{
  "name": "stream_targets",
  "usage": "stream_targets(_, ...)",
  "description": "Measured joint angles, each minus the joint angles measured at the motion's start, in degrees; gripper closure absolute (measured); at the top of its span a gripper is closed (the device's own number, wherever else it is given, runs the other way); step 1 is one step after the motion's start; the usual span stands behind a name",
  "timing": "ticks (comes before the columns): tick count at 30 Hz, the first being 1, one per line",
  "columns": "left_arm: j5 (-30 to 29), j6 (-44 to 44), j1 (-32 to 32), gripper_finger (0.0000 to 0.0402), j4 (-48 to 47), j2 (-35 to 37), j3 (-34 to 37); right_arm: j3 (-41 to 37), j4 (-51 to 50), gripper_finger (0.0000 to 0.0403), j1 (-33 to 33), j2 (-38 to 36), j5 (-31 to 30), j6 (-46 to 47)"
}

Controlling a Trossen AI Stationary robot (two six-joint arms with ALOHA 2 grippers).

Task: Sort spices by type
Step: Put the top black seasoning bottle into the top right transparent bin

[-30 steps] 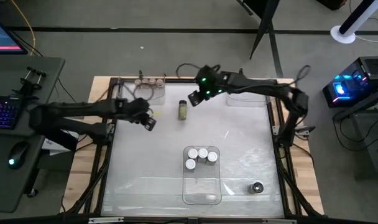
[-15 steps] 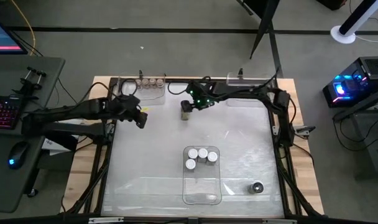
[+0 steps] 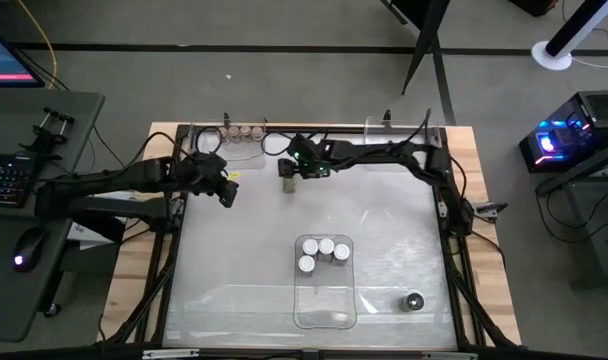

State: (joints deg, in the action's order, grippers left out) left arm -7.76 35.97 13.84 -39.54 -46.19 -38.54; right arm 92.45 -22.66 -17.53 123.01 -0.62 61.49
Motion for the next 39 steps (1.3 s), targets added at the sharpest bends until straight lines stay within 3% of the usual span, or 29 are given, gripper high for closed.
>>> stream_targets(6, 0.19, 0.87, 0.01, 0.0401, 0.04, -0.02, 0.0, 10.41, -5.6, 0.0096, 0.67, 7.6, 0.04, -1.88)
stream_targets(13, 0.19, 1.8, 0.01, 0.0401, -0.04, -0.01, 0.0, 25.45, -23.82, 0.0096, 0.94, 16.27, -1.9, -7.58)
stream_targets(19, 0.16, 1.94, 0.03, 0.0401, 0.71, -0.02, 0.0, 29.65, -35.46, 0.0101, 0.93, 17.78, -5.21, -14.08)
stream_targets(22, -0.06, 1.91, 0.05, 0.0401, 2.43, -0.02, 0.0, 29.68, -40.93, 0.0138, 0.89, 17.53, -7.01, -18.64)
stream_targets(27, -0.29, 1.9, 0.05, 0.0401, 6.98, -0.02, 0.0, 29.74, -46.03, 0.0255, 0.93, 17.03, -8.11, -25.97)
stream_targets(35, -0.34, 2.96, 0.05, 0.0401, 8.76, -0.13, 0.0, 29.72, -53.45, 0.0255, 0.64, 7.94, -16.4, -34.95)
stream_targets(39, -0.75, 2.5, 0.13, 0.0401, 16.82, -1.58, 0.0, 29.65, -58.17, 0.0255, -0.67, 0.74, -19.8, -37.47)
